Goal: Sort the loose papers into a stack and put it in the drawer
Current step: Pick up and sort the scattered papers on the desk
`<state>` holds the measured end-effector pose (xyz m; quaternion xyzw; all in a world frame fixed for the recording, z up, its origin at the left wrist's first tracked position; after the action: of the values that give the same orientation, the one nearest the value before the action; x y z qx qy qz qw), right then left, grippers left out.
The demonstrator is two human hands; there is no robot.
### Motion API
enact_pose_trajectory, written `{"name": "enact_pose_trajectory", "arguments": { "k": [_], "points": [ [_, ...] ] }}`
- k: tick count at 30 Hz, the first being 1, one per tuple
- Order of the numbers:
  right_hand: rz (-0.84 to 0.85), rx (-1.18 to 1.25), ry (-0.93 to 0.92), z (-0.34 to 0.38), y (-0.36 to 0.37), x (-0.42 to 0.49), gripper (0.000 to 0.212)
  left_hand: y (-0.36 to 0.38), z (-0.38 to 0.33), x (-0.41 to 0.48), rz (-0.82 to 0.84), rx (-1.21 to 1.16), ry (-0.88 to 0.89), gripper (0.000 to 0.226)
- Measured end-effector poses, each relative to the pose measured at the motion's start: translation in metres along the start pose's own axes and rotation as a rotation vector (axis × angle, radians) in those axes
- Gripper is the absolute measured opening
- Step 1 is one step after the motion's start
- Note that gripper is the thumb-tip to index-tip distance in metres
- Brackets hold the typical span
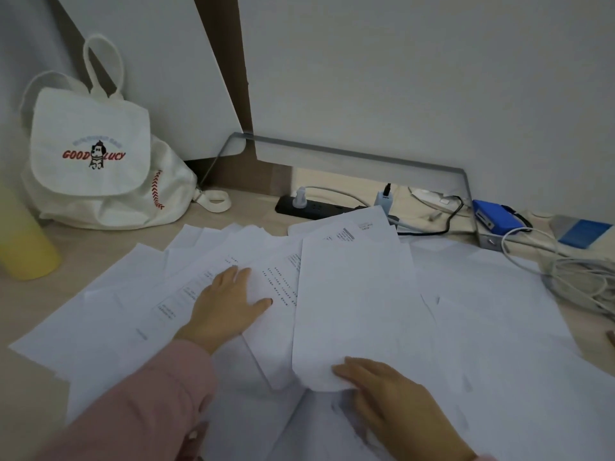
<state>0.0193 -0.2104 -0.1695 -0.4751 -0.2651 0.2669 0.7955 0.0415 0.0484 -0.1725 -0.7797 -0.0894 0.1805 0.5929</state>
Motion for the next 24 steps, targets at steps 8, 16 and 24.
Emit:
{"name": "enact_pose_trajectory", "arguments": {
  "k": [8, 16, 24],
  "points": [
    [-0.454, 0.775, 0.428, -0.010, -0.086, 0.005, 0.022, -0.006, 0.004, 0.012, -0.016, -0.008, -0.058, 0.092],
    [-0.717, 1.458, 0.556, -0.008, -0.129, -0.024, 0.024, -0.020, -0.011, 0.001, -0.067, -0.307, -0.059, 0.025],
    [-0.963, 1.726, 0.884, -0.046, -0.062, -0.058, 0.040, 0.006, -0.013, -0.082, 0.136, -1.307, -0.250, 0.024]
  ]
}}
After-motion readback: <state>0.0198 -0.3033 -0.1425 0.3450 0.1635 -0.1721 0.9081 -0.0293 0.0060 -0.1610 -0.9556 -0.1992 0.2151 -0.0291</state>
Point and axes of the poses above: each hand's wrist, its own x-axis towards the middle knuckle, its own y-axis out of the palm, z = x × y, the point moved 2 cm from there along x, towards the middle knuckle, and after that the axes turned 5 degrees about x, right-handed, at the moved point
